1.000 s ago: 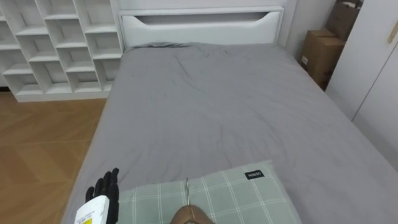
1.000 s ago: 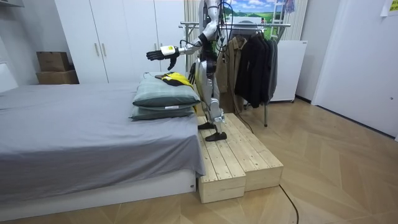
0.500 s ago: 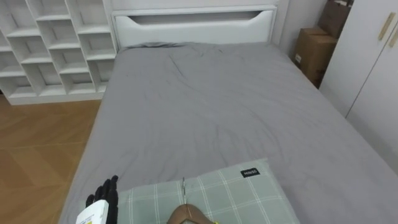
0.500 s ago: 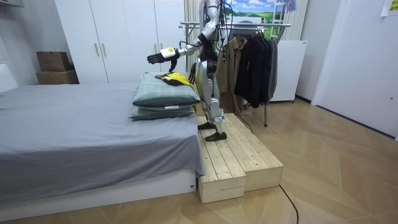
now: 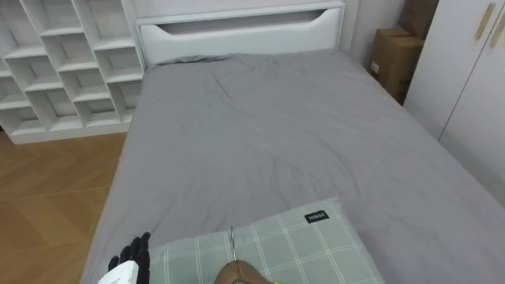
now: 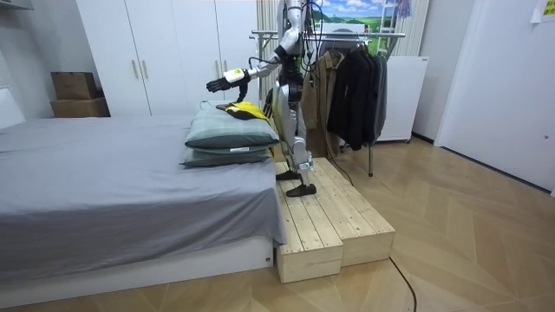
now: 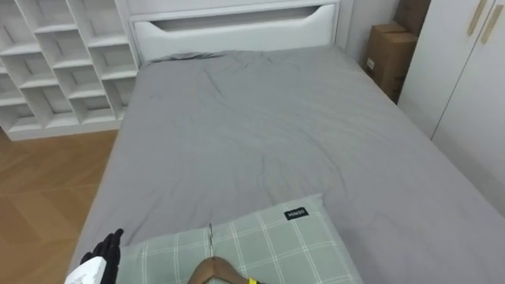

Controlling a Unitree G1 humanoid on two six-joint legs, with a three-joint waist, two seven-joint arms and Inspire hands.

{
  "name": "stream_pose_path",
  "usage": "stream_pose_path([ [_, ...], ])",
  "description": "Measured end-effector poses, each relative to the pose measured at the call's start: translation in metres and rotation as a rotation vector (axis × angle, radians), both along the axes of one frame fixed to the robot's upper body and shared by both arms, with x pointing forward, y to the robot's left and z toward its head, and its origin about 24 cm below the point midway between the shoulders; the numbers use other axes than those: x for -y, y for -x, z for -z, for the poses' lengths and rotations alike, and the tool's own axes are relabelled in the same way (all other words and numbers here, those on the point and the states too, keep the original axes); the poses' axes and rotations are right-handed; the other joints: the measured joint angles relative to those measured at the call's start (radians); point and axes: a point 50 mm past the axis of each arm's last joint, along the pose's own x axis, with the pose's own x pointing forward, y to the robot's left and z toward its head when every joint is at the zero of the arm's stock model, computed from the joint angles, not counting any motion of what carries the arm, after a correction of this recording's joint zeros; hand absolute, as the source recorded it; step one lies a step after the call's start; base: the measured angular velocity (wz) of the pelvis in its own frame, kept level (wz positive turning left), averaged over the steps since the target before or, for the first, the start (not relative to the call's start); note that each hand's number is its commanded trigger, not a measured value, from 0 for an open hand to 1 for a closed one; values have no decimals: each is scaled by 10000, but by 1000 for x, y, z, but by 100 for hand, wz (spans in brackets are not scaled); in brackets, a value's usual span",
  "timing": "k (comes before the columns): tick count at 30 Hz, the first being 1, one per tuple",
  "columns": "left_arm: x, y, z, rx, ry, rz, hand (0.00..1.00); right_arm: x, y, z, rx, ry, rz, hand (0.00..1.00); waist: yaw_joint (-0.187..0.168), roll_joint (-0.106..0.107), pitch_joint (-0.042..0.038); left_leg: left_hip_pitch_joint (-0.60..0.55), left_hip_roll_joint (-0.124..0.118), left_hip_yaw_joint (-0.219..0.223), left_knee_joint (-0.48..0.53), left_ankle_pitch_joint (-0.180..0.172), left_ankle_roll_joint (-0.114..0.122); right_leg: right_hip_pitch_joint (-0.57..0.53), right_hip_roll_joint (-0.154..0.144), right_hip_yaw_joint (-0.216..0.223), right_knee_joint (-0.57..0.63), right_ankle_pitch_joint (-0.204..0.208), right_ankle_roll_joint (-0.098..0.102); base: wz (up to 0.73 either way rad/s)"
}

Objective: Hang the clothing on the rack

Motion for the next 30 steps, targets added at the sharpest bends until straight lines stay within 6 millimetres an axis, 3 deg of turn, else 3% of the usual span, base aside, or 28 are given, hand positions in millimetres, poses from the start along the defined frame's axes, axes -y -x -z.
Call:
stream_pose_path([
  [5, -4, 13, 16, -1152, -851, 441, 0, -1, 0, 0, -18, 48, 32, 0, 3, -83, 39, 1, -3, 15, -3, 0, 0, -2, 2, 88, -29, -2, 2, -1],
  [14, 2, 14, 17, -1445, -2843, 1963, 0, -4, 2, 1, -62, -22, 69, 0, 50, -230, -15, -9, -24, 26, -13, 1, 0, 30, -14, 94, -125, 6, 13, 0],
  [30, 13, 20, 23, -1804, -3413, 2361, 0, -6, 0, 2, -380, 87, -71, 0, 81, -289, -23, -18, -20, 39, -15, 1, 0, 4, -10, 104, -125, 7, 15, 0],
])
